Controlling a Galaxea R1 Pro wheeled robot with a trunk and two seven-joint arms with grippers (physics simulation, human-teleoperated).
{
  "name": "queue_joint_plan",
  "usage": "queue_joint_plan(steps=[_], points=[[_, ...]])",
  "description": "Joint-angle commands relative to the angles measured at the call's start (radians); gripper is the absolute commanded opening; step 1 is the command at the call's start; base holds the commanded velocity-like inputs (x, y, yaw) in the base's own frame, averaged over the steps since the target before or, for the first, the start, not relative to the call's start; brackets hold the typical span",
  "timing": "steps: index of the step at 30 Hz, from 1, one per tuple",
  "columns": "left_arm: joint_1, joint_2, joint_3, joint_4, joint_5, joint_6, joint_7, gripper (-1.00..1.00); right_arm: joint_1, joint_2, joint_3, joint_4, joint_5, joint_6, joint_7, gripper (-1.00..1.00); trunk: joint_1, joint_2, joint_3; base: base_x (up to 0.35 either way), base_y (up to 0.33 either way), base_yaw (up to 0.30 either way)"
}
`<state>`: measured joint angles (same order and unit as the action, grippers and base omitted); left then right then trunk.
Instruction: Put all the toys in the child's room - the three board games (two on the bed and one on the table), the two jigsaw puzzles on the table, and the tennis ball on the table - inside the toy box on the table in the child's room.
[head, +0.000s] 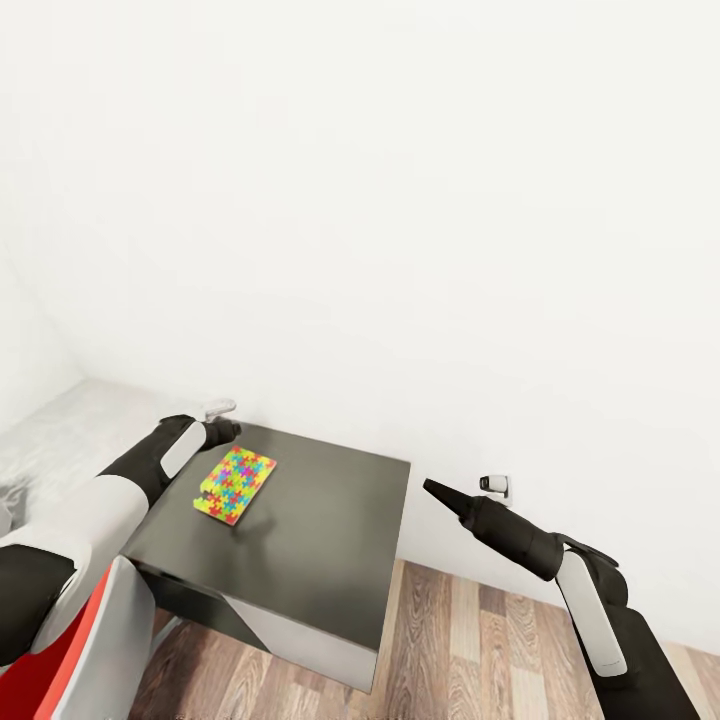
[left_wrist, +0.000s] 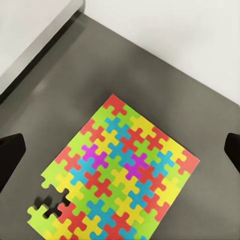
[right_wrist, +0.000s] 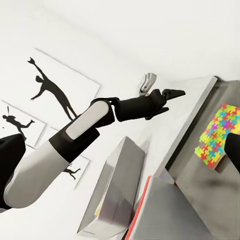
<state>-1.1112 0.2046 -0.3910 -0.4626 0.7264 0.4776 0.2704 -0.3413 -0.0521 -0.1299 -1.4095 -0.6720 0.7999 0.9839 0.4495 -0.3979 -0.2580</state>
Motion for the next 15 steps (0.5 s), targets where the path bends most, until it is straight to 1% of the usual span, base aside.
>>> queue_joint_plan(steps=[1, 8, 15], points=[[-0.001, 0.001, -0.008, -0.002, 0.011, 0.003, 0.009, 1.00, -0.001, 0.000, 0.000, 0.000, -0.003, 0.005, 0.001, 1.00, 0.001, -0.002, -0.004, 0.000, 0.000, 0.000], [-0.001, 0.001, -0.008, -0.002, 0.010, 0.001, 0.009, 1.00, -0.001, 0.000, 0.000, 0.000, -0.003, 0.005, 0.001, 1.00, 0.001, -0.002, -0.015, 0.000, 0.000, 0.000], [-0.001, 0.003, -0.002, -0.002, 0.011, -0.027, 0.009, 1.00, -0.001, 0.000, 0.000, 0.000, -0.003, 0.005, 0.001, 1.00, 0.001, -0.002, -0.027, 0.000, 0.000, 0.000]])
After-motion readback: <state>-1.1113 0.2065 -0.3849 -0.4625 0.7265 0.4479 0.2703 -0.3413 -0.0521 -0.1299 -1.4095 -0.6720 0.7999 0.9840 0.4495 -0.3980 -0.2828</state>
